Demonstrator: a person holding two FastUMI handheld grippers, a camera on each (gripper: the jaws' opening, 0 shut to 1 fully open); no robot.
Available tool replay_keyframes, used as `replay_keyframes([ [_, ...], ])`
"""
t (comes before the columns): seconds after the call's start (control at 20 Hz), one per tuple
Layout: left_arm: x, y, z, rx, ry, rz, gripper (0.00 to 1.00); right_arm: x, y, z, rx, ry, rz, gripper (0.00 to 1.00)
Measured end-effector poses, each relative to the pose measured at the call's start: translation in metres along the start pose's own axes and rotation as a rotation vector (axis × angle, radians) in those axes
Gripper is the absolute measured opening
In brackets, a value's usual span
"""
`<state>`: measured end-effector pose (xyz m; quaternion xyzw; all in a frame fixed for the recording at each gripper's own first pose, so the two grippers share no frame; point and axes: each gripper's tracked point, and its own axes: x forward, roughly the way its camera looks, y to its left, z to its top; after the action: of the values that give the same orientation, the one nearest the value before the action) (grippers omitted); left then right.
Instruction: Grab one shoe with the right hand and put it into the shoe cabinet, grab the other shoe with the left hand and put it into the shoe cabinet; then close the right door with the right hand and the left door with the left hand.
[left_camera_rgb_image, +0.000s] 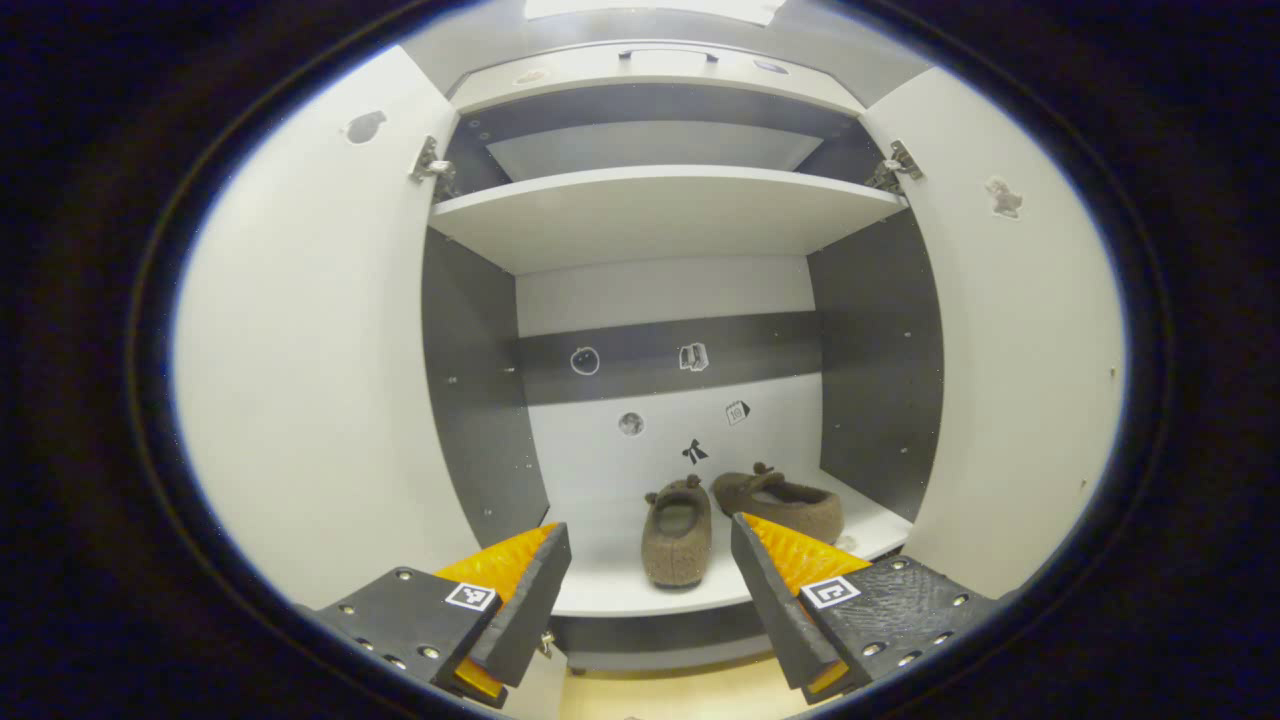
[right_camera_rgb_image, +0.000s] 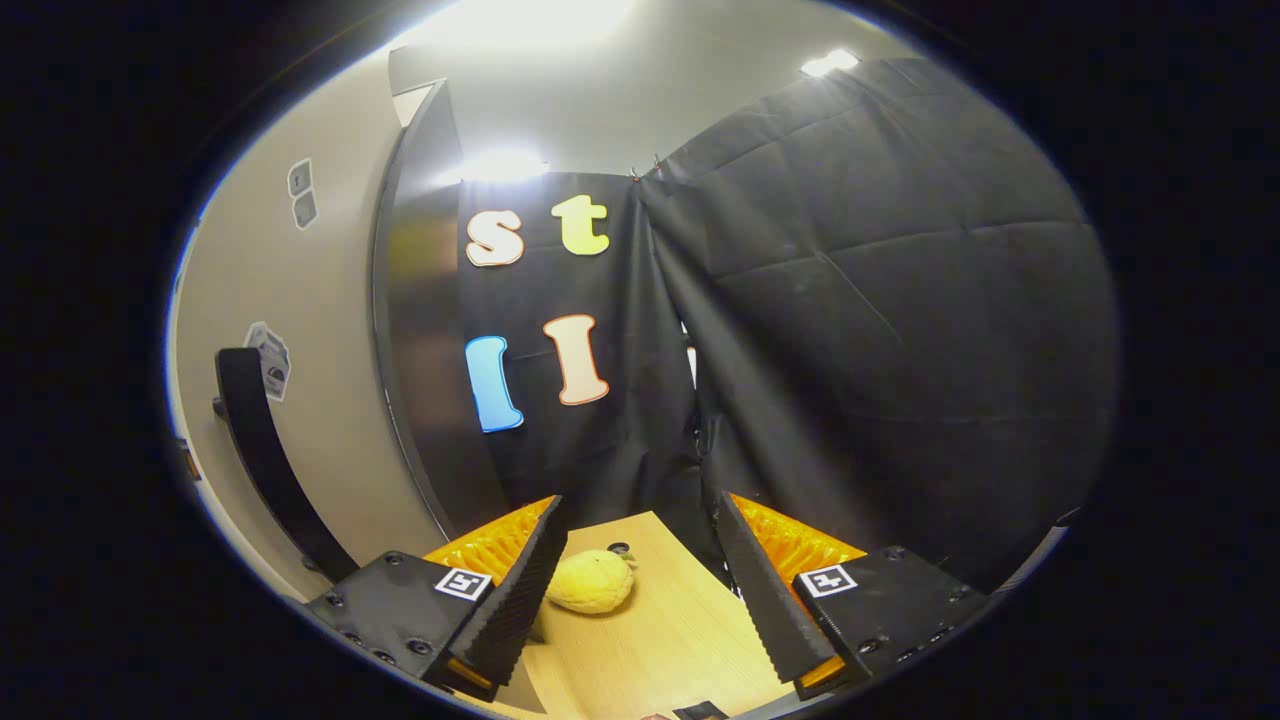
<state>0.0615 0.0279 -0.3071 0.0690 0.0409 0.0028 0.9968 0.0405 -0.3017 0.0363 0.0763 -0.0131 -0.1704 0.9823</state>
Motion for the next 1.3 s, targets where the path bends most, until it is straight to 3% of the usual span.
replay_keyframes([
  [0.25, -0.04, -0.001, -0.018, -0.069, -0.034, -0.01, 1.0, -0.006, 0.021, 0.019, 0.007, -0.028, 0.045, 0.92],
  [0.3, -0.046, 0.0, -0.019, -0.051, -0.042, -0.004, 0.94, -0.007, 0.025, 0.021, 0.005, -0.034, 0.05, 0.92],
  [0.55, -0.068, -0.017, -0.03, -0.062, -0.039, -0.081, 0.94, -0.022, 0.054, 0.029, 0.022, -0.039, 0.093, 0.96],
  [0.6, -0.073, -0.02, -0.036, -0.076, -0.031, -0.096, 0.94, -0.024, 0.063, 0.03, 0.027, -0.043, 0.108, 0.92],
  [1.05, -0.098, -0.003, -0.059, -0.103, -0.034, -0.144, 0.94, -0.041, 0.076, 0.037, -0.064, -0.102, 0.054, 0.95],
  [1.3, -0.114, 0.003, -0.074, -0.117, -0.02, -0.166, 0.94, -0.052, 0.114, 0.028, -0.06, -0.105, 0.12, 0.95],
])
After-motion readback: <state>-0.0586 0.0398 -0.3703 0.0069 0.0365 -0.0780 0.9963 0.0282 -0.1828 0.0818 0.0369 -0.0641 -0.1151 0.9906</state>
